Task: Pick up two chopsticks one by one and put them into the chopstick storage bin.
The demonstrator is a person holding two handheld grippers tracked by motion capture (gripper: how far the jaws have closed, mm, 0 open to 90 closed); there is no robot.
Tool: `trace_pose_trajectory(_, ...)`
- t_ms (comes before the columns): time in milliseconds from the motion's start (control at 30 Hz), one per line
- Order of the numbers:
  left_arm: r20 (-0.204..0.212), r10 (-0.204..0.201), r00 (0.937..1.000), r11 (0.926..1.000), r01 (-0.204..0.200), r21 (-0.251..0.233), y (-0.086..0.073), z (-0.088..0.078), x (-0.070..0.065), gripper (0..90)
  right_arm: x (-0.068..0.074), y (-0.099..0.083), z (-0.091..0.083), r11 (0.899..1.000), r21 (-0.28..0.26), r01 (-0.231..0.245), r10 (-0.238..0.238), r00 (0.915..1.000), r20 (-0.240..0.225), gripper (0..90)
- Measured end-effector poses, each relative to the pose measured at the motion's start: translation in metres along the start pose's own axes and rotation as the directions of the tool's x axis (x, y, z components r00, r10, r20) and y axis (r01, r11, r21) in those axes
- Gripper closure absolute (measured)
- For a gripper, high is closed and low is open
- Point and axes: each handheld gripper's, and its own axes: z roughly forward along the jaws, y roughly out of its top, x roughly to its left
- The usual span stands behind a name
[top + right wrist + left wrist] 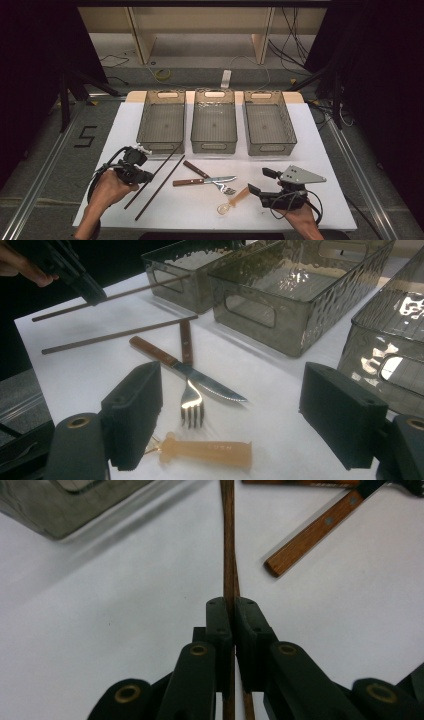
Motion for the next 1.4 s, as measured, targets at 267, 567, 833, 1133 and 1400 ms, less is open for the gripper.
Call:
trace_pose_trajectory(267, 0.022, 0.019, 0.9996, 0.9981, -0.018, -0.058, 0.012, -0.013, -0.001, 84.7, 0.0, 0.0, 0.0, 1.0, -0.001, 0.001, -0.001, 1.0, -0.003, 25.9)
trace_pose_trajectory(567, 0.048, 0.037, 0.9982, 0.9908, -0.031, -0.132, 0.031, -0.023, -0.001, 84.7, -0.001, -0.001, -0.001, 1.0, -0.002, -0.004, 0.004, 1.0, 0.0, 25.9)
trace_pose_trajectory(833, 0.037, 0.026, 0.999, 0.972, -0.017, -0.234, 0.054, -0.028, 0.009, 84.6, -0.001, -0.001, -0.001, 1.0, -0.007, -0.003, 0.003, 1.0, 0.002, 25.9)
trace_pose_trajectory(1133, 0.016, -0.022, 0.9996, 0.9558, 0.026, -0.293, 0.081, -0.032, 0.034, 84.6, -0.001, -0.001, -0.001, 1.0, -0.008, -0.004, 0.004, 1.0, -0.004, 25.8)
trace_pose_trajectory(1400, -0.003, -0.086, 0.9963, 0.9282, 0.079, -0.363, 0.099, -0.03, 0.053, 84.6, -0.001, 0.0, -0.003, 1.0, -0.029, -0.012, 0.011, 0.9999, -0.013, 25.0)
